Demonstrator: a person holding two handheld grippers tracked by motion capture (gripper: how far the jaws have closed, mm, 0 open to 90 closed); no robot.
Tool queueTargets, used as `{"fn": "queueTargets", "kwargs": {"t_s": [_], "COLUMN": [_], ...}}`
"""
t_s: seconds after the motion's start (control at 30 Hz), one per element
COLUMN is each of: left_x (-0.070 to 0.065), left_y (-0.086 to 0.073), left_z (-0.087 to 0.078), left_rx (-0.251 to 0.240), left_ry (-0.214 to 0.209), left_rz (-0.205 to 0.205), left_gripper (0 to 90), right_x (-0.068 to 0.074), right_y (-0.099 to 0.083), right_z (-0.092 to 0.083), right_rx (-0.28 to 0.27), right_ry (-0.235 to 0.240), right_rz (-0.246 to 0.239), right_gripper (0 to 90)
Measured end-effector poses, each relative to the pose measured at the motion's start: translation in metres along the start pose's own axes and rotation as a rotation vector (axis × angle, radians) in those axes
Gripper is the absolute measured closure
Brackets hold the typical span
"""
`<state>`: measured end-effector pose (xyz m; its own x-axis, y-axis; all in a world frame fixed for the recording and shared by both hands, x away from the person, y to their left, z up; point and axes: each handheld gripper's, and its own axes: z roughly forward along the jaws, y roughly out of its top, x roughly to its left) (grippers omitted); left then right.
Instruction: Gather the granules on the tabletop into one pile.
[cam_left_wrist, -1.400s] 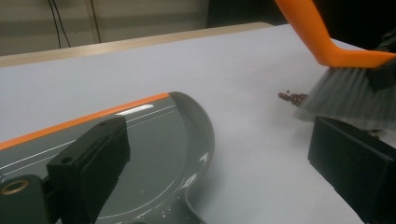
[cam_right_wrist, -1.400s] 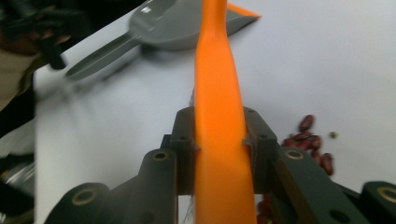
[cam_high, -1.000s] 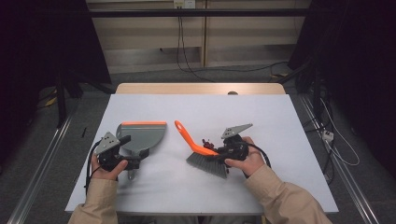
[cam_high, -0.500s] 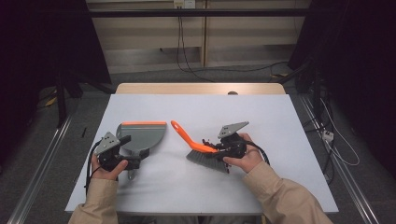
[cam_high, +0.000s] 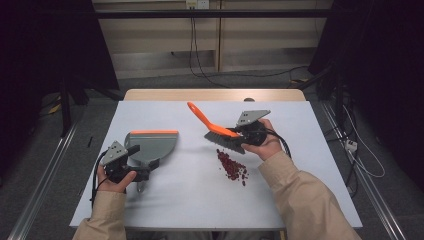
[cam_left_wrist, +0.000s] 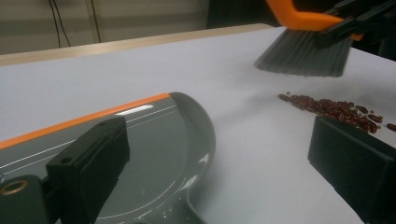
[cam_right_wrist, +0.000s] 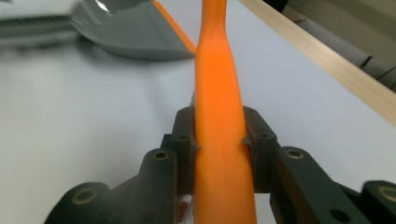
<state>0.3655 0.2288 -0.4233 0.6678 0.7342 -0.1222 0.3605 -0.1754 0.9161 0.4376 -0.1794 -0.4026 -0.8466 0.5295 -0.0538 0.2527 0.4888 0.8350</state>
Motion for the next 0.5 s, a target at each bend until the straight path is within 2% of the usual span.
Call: {"fn": "queueTargets", "kwargs": {"t_s": [0.13,0.23,0.3,0.43,0.5], "left_x": [0.0,0.001,0.001,0.001,0.001], "left_y": [0.0,0.0,0.0,-0.001,-0.001], "left_z": [0.0,0.0,0.0,0.0,0.0], "left_rx": [0.003,0.005,0.0,0.001,0.002], "left_ry": [-0.003,-0.001,0.0,0.002,0.002], "left_rz": [0.001,0.0,-0.005,-0.006,-0.005], "left_gripper": [5.3,5.3,5.3,5.3,5.3], "right_x": [-0.011,-0.014,-0.012,-0.001,0.003], "right_y": [-0.015,-0.024,-0.025,-0.026,-0.028], "right_z": [0.016,0.025,0.026,0.021,0.016], "right_rx": [0.04,0.031,0.019,0.05,0.05], "right_ry": [-0.033,-0.012,0.02,0.066,0.083], "right_rz": [-0.131,-0.223,-0.234,-0.328,-0.337], "right_gripper": [70.9,70.9,71.0,71.1,71.1]}}
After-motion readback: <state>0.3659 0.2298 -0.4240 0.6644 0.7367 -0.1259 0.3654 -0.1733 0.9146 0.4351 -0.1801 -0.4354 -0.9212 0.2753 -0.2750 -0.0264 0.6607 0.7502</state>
